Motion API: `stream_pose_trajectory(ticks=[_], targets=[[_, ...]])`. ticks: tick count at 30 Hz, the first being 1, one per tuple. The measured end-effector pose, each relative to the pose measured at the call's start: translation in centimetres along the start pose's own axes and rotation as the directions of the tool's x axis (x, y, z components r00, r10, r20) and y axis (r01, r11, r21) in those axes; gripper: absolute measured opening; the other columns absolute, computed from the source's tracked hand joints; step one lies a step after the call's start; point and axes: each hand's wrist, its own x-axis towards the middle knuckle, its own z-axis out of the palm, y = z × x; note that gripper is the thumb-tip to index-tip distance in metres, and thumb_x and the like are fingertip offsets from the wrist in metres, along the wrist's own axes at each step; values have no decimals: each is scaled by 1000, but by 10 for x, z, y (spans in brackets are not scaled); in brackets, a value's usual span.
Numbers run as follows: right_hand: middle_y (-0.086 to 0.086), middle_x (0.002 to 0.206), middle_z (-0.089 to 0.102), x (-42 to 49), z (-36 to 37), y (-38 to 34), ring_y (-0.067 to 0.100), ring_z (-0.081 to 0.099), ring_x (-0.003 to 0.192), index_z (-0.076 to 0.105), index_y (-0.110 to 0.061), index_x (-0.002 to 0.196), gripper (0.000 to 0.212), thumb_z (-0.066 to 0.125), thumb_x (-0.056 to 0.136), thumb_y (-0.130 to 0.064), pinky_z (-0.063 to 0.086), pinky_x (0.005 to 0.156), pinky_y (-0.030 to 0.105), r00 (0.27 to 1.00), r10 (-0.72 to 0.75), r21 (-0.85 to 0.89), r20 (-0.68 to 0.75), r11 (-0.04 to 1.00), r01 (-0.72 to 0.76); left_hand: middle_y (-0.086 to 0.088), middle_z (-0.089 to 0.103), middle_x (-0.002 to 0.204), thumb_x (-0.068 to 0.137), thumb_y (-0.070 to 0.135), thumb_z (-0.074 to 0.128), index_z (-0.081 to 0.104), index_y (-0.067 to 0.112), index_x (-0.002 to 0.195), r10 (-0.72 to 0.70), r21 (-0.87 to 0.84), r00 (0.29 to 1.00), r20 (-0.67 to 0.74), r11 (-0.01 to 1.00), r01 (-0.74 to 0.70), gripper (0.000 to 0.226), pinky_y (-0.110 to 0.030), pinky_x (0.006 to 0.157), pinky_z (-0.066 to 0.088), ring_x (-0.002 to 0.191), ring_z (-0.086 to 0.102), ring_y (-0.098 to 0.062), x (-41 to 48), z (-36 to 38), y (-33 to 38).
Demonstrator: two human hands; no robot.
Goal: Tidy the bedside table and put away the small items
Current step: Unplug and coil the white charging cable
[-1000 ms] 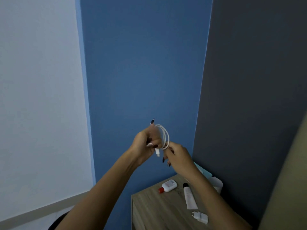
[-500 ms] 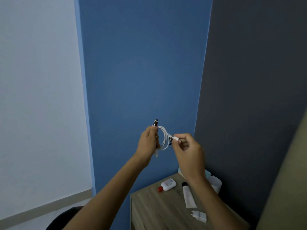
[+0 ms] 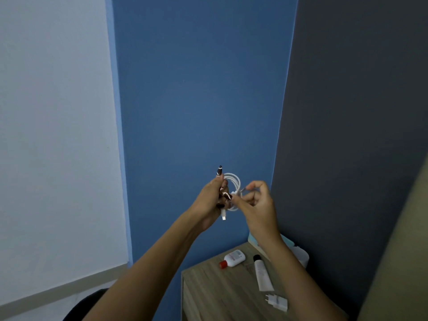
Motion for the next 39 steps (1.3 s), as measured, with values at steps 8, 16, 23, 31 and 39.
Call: stream_pose_trajectory(ticks=[8, 16, 23, 31, 39], targets=[[4, 89, 74, 6, -2, 8, 20, 70, 85, 69, -17, 96, 10, 60, 91, -16, 56, 77, 33, 975, 132, 87, 179, 985, -150, 0, 23, 57, 103, 27, 33, 41, 14, 74, -11, 7, 999, 47, 1000, 11, 32, -19, 43, 26, 42, 19, -9, -2, -4, -2], [5, 68, 65, 1, -2, 14, 18, 59, 57, 58, -23, 90, 7, 61, 90, -30, 45, 54, 35, 1000, -24, -261, 3, 965, 24, -3, 47, 62, 101, 35, 38, 59, 6, 84, 237, 396, 971, 4, 892, -220, 39, -31, 62, 47, 58, 46, -14, -13, -2, -7], [19, 76, 66, 8, -4, 15, 28, 54, 57, 51, -39, 119, 37, 55, 89, -17, 45, 56, 42, 974, 126, -241, 187, 967, -79, 5, 40, 62, 104, 33, 27, 45, 12, 78, 237, 489, 972, -3, 848, -205, 38, -20, 56, 37, 52, 42, -5, -18, 0, -13], [10, 90, 73, 9, -10, 3, 17, 70, 75, 70, -20, 99, 15, 59, 92, -12, 55, 62, 26, 946, 180, -62, 270, 984, -170, 11, 61, 68, 104, 30, 28, 52, 18, 74, 251, 460, 967, -49, 865, -201, 41, -17, 60, 39, 65, 54, -7, -19, 6, -8], [14, 101, 69, 16, -37, 0, 32, 58, 99, 67, 1, 110, 28, 52, 87, -3, 49, 98, 47, 795, 233, 210, 559, 888, -408, 9, 29, 49, 103, 25, 30, 41, 17, 66, 79, 234, 994, -75, 971, -59, 39, -23, 49, 23, 43, 24, -8, -10, -3, 6]])
